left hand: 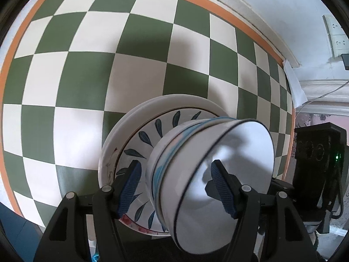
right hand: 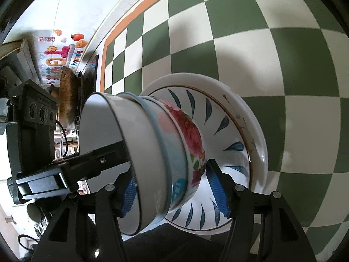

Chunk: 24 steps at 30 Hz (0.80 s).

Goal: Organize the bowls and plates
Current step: 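Carry the bowl stack with both grippers and lower it onto the plate stack, then open both grippers and lift them away from the bowls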

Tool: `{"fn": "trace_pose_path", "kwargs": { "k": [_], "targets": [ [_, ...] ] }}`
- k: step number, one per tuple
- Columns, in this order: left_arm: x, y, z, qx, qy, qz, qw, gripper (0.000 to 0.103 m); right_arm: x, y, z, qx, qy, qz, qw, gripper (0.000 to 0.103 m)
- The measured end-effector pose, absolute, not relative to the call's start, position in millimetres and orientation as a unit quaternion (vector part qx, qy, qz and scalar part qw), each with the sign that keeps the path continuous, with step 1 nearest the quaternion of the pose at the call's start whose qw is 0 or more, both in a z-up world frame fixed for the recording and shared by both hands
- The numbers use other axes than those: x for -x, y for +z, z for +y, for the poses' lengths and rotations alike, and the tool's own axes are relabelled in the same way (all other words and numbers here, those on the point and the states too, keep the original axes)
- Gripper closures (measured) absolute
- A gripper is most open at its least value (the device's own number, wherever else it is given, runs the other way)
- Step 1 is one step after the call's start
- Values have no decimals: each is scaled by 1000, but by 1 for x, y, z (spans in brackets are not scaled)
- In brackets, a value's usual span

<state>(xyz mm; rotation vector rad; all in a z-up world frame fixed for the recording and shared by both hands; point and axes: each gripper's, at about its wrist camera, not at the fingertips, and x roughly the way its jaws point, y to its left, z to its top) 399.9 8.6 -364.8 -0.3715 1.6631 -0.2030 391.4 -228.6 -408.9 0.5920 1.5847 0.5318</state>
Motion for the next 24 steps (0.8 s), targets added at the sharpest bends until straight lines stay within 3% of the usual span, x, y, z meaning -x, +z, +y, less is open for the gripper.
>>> {"fn": "trace_pose_path", "kwargs": {
  "k": [11, 14, 16, 18, 20, 24],
  "targets": [
    [-380, -309, 8, 81, -45, 680, 727, 39, -376, -346, -238, -183, 196, 659, 703, 35],
    [-370, -296, 12, 66, -30, 665, 743, 39, -364, -330, -237, -150, 172, 652, 723, 28],
    [-364, -290, 15, 62, -29, 659, 749, 38, -357, -321, -236, -138, 158, 647, 733, 18],
    [-358, -283, 16, 48, -23, 648, 760, 29, -348, -309, -235, -120, 140, 636, 749, 13],
    [-353, -277, 18, 40, -19, 636, 770, 11, -338, -298, -235, -108, 117, 623, 766, 10],
    [-342, -266, 23, 33, -21, 615, 787, 11, -319, -275, -230, -98, 87, 600, 789, 8]
  ]
}}
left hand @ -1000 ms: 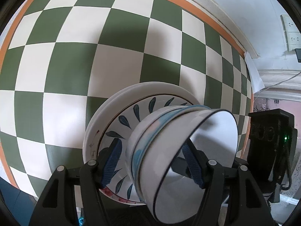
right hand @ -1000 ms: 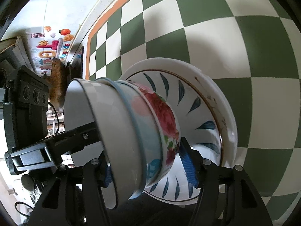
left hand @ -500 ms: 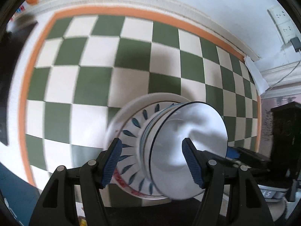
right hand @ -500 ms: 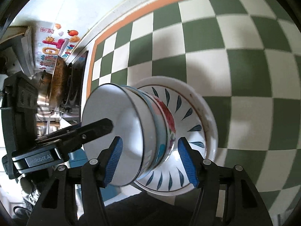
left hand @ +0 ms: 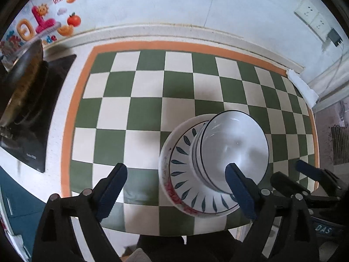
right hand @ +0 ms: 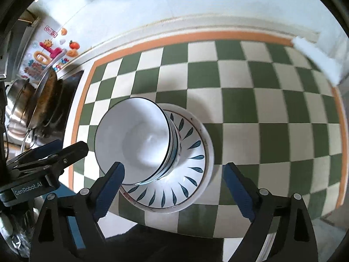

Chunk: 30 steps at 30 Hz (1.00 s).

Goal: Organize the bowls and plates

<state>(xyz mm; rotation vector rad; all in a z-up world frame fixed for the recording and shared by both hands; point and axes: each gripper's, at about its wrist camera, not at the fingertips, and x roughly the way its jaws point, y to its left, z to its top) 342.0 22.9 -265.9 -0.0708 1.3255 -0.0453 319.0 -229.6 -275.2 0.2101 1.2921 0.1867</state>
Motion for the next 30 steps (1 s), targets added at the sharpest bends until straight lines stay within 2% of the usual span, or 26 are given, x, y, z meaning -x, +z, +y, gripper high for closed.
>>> {"fn": "trace_pose_path", "kwargs": {
  "k": [11, 17, 18, 19, 30],
  "targets": [
    [-290, -205, 24, 3, -46, 558, 829, 11, -244, -204, -217, -102, 43, 530, 841, 4],
    [-242, -150, 27, 14, -25, 488, 872, 11, -184, -146, -220, -89, 42, 477, 874, 4],
    [-232, -140, 28, 16, -17, 475, 880, 9, -175, -138, -221, -88, 42, 468, 878, 4],
    [-223, -133, 28, 18, -12, 464, 885, 0, -164, -128, -222, -85, 42, 457, 884, 3],
    [-128, -82, 18, 18, 25, 425, 905, 0, -74, -65, -235, -61, 68, 411, 907, 3]
  ]
}}
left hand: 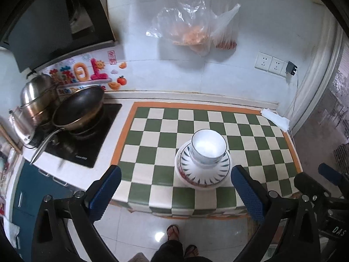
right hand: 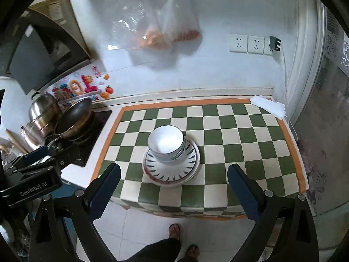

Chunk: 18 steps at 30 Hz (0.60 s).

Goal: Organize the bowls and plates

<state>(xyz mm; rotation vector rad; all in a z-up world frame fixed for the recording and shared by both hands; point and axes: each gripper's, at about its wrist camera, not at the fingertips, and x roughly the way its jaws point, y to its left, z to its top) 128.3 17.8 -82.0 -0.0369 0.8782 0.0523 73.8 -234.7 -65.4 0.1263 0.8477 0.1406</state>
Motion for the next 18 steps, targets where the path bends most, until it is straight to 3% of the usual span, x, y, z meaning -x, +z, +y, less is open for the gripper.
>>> {"fn": "trace_pose_path", "kwargs": {
  "k": [18],
  "targets": [
    [-31, -44, 19, 12, 28, 397, 917, 0, 32, -8, -225, -37, 54, 363, 929, 2]
  ]
}}
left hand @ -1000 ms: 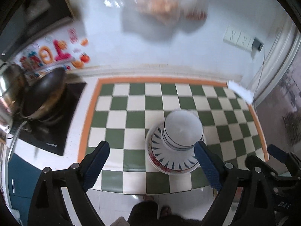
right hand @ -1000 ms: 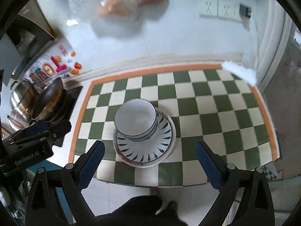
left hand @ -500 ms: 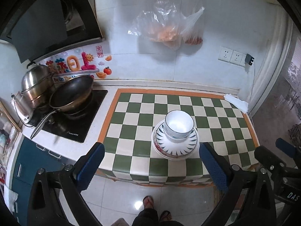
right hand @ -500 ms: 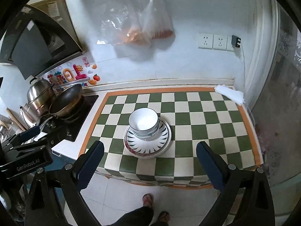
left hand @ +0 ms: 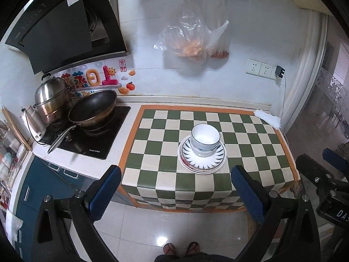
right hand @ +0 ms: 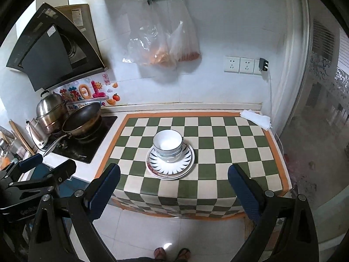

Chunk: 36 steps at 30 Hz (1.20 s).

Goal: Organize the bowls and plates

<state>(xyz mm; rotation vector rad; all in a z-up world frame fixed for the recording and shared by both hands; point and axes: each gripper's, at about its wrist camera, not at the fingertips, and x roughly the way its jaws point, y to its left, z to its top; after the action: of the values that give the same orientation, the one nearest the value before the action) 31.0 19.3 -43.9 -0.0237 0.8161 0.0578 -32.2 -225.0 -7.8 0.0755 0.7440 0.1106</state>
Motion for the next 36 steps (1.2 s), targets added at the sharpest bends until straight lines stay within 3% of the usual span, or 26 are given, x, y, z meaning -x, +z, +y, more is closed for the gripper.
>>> {"fn": "trace_pose_path", "kwargs": {
  "k": [36],
  "targets": [
    [-1, -36, 36, -1, 22, 384, 923, 0, 61, -1, -219, -23, 34, 358, 933, 2]
  ]
}}
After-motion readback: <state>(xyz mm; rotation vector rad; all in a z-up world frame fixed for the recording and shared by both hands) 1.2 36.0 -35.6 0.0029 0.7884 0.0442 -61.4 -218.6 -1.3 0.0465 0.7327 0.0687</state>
